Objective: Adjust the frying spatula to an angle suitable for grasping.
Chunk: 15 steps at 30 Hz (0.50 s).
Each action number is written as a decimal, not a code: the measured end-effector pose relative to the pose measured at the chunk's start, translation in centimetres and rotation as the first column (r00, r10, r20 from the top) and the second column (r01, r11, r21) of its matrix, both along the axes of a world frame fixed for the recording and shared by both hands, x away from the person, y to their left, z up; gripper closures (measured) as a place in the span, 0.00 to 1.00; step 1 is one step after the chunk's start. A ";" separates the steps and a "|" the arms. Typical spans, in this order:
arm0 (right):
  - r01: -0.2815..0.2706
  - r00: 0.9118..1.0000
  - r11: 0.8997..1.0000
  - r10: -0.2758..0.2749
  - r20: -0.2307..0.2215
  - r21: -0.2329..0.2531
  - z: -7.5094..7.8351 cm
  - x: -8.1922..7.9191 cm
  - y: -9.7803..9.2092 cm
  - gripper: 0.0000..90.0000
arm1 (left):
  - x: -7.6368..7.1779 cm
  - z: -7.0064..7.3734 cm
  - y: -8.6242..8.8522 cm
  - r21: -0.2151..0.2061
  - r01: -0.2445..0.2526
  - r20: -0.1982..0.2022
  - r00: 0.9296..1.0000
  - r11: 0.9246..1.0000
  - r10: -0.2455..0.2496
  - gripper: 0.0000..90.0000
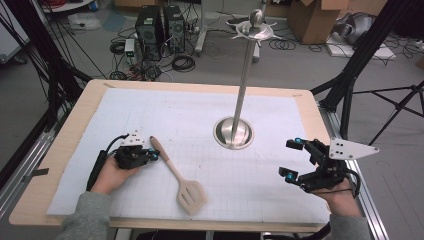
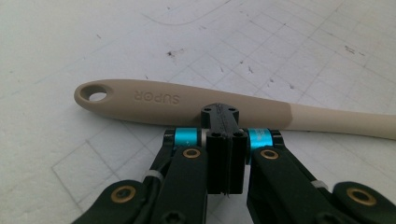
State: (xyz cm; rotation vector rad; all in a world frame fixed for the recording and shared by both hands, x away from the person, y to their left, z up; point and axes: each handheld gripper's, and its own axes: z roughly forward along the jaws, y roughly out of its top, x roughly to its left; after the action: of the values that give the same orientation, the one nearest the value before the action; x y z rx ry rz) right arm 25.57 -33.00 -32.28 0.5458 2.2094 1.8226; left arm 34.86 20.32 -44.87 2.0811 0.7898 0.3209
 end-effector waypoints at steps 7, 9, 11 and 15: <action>0.004 1.000 1.000 -0.004 -0.007 -0.003 0.0 -0.2 -0.1 0.13 | 0.1 0.1 -0.3 0.006 0.007 0.026 1.000 1.000 -0.007 0.99; 0.005 1.000 1.000 -0.005 -0.001 -0.002 0.0 -0.1 -0.1 0.13 | 0.1 0.1 -0.4 0.007 0.009 0.036 0.999 1.000 -0.009 0.99; 0.003 1.000 1.000 -0.003 0.002 -0.002 0.0 -0.1 -0.1 0.13 | 0.2 0.1 -0.6 0.002 0.005 0.045 0.999 1.000 -0.005 0.99; 0.004 1.000 1.000 -0.004 -0.002 -0.006 0.0 -0.2 -0.1 0.13 | 0.4 0.1 -1.0 -0.010 -0.003 0.056 0.998 1.000 0.004 0.99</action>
State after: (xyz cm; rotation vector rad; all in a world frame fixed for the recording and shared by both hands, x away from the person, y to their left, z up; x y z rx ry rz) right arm 25.33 -33.09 -32.33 0.5507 2.2126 1.8137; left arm 35.25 19.28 -44.77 2.0526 0.7599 0.3752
